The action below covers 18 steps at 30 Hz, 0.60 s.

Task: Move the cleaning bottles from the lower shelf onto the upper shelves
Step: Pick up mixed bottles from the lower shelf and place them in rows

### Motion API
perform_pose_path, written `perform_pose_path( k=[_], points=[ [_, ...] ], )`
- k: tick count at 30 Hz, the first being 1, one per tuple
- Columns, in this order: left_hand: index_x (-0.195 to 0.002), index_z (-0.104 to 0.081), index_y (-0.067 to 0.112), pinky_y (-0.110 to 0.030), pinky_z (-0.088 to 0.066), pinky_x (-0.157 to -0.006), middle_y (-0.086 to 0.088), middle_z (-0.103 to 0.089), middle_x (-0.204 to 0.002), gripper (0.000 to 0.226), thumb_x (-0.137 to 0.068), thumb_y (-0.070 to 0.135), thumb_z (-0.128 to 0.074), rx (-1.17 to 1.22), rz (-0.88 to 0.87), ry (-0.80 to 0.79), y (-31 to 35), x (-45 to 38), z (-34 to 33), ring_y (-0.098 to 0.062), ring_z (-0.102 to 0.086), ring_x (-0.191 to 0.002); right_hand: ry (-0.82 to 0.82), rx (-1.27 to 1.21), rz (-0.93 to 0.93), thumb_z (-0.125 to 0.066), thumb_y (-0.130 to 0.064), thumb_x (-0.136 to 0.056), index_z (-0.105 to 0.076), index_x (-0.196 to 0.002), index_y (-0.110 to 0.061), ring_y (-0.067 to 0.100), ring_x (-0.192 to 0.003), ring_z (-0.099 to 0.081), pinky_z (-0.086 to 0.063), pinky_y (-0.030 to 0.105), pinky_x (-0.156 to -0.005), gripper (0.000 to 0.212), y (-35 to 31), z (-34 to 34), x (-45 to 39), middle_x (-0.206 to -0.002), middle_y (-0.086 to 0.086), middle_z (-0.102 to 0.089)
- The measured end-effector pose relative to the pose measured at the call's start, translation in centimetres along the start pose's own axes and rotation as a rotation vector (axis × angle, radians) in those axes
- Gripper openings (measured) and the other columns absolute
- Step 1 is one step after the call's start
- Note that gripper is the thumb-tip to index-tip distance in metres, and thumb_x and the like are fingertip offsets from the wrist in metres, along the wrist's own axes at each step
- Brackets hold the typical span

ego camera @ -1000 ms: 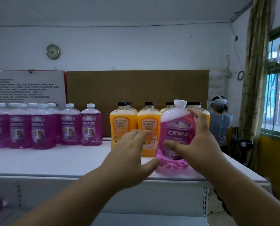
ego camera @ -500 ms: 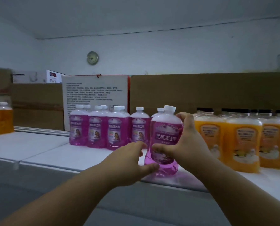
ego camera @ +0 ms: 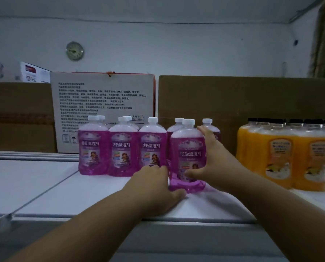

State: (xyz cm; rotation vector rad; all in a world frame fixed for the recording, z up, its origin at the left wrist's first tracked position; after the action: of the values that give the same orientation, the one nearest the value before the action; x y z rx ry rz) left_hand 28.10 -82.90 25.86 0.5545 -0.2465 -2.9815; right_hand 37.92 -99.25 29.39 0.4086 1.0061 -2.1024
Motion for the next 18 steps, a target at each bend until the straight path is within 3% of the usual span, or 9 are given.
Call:
perform_pose_path(
  k=[3, 6, 11, 18],
  points=[
    [-0.118, -0.053, 0.033, -0.042, -0.048, -0.094, 0.007, -0.058, -0.114, 0.062, -0.076, 0.078, -0.047, -0.002, 0.018, 0.011, -0.2, 0.0, -0.4, -0.017, -0.051, -0.102, 0.029, 0.114, -0.036, -0.092, -0.030, -0.061, -0.010, -0.145, -0.049, 0.011, -0.111, -0.060, -0.057, 0.026, -0.081, 0.119, -0.5, -0.1, -0.5, -0.134, -0.004, -0.050],
    [-0.120, -0.050, 0.029, -0.043, -0.042, -0.098, 0.002, -0.054, -0.120, 0.064, -0.080, 0.077, -0.041, -0.067, 0.022, -0.028, -0.2, 0.1, -0.4, -0.021, -0.045, -0.108, 0.052, 0.240, -0.093, -0.089, -0.033, -0.066, -0.007, -0.148, -0.040, 0.021, -0.118, -0.058, -0.054, 0.045, -0.094, 0.117, -1.1, -0.9, -1.5, -0.137, 0.003, -0.048],
    [-0.127, -0.048, 0.024, -0.046, -0.038, -0.102, -0.003, -0.051, -0.126, 0.068, -0.084, 0.075, -0.038, -0.105, 0.021, -0.073, 0.0, 0.1, -0.3, -0.025, -0.042, -0.116, 0.082, 0.313, -0.146, -0.084, -0.035, -0.073, -0.001, -0.151, -0.037, 0.026, -0.118, -0.057, -0.053, 0.047, -0.095, 0.114, -0.9, -2.1, -2.7, -0.137, 0.008, -0.046],
    [-0.124, -0.048, 0.022, -0.046, -0.037, -0.102, -0.004, -0.050, -0.125, 0.062, -0.088, 0.072, -0.037, -0.122, 0.003, -0.050, 0.1, 0.3, -0.4, -0.026, -0.041, -0.117, 0.140, 0.298, -0.135, -0.083, -0.039, -0.074, 0.008, -0.151, -0.040, 0.025, -0.124, -0.052, -0.049, 0.047, -0.100, 0.119, 0.0, -2.9, -2.6, -0.143, 0.007, -0.042]
  ],
)
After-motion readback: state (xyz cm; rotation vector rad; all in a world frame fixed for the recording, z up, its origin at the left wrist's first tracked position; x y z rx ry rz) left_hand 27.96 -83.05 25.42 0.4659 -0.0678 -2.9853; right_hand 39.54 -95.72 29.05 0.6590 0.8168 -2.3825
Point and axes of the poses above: each hand's wrist, its own x-axis away from the middle knuckle, its own z-axis out of the back of the hand, y = z × x, the point moved 1 cm from there along -x, towards the middle knuckle
